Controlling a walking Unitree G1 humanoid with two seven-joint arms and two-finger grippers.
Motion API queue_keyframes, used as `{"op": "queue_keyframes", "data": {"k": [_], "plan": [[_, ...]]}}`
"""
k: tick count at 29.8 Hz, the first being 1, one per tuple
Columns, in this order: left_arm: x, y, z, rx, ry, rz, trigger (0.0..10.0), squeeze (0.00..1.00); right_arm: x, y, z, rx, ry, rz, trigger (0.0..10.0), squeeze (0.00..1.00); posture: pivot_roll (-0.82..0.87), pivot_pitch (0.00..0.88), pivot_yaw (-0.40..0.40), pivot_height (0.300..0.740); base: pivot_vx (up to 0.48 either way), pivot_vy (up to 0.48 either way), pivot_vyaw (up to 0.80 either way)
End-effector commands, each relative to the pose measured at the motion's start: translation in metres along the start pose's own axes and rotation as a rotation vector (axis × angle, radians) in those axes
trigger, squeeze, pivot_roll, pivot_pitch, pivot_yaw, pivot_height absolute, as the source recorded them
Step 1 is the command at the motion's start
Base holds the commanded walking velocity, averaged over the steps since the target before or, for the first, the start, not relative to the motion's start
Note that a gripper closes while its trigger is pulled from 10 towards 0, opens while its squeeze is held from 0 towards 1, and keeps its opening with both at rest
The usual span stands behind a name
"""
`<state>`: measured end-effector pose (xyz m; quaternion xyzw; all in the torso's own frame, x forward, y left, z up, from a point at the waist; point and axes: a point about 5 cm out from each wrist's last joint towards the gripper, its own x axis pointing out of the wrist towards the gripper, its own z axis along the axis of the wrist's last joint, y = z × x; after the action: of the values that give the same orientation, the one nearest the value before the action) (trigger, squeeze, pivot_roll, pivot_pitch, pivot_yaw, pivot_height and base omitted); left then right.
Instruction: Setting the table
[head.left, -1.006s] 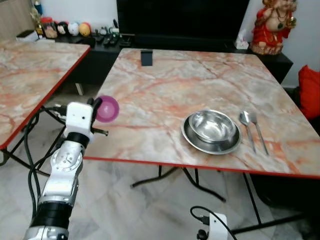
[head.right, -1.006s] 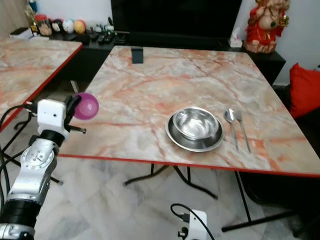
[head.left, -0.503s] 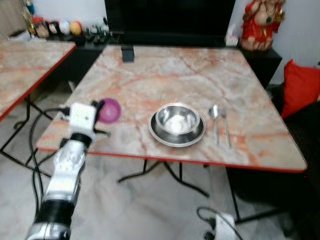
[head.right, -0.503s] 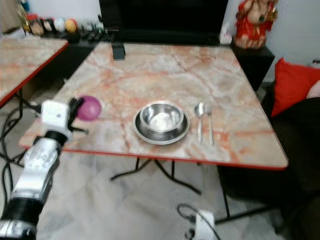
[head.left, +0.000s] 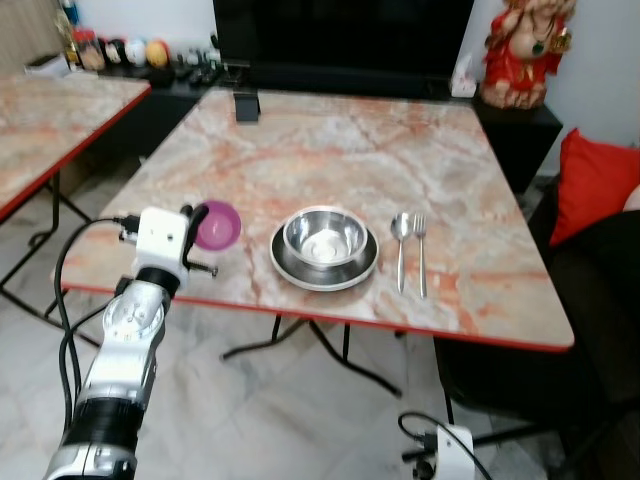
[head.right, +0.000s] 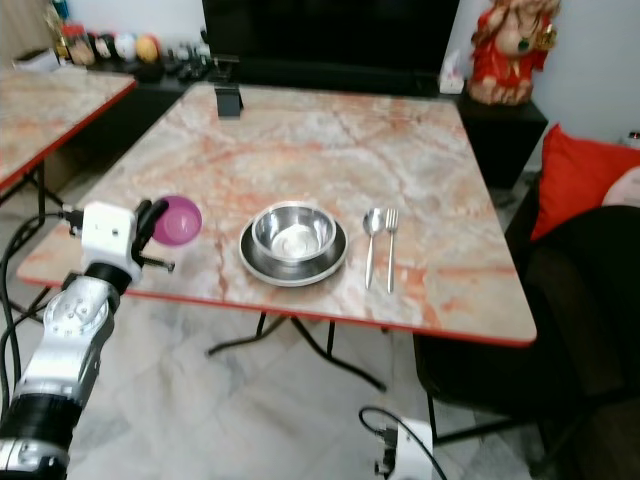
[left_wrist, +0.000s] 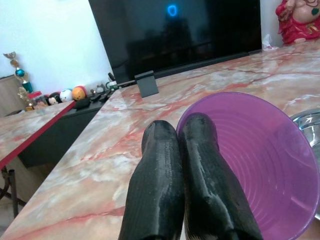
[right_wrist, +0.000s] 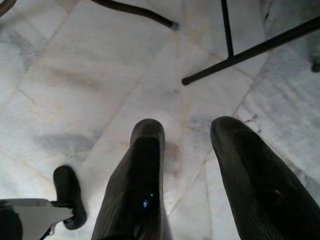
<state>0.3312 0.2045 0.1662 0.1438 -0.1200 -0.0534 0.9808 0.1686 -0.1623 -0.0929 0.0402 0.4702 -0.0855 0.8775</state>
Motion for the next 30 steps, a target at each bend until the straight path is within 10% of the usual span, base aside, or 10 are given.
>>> {"op": "queue_keyframes", "data": {"k": [1, 30], "plan": [[0.004, 0.0003, 0.0043, -0.02, -0.008, -0.002, 10.0, 0.0, 0.0004, 0.001, 0.0032, 0.012, -0.014, 0.005, 10.0, 0.0, 0.07, 0.0, -0.056, 0.731, 0.0, 0.0, 0.0], [0.0119, -0.0026, 0.0122, -0.088, -0.03, -0.003, 10.0, 0.0, 0.0007, 0.0003, 0.0047, 0.015, -0.016, 0.006, 10.0, 0.0, 0.07, 0.0, -0.06, 0.731, 0.283, 0.0, -0.15]]}}
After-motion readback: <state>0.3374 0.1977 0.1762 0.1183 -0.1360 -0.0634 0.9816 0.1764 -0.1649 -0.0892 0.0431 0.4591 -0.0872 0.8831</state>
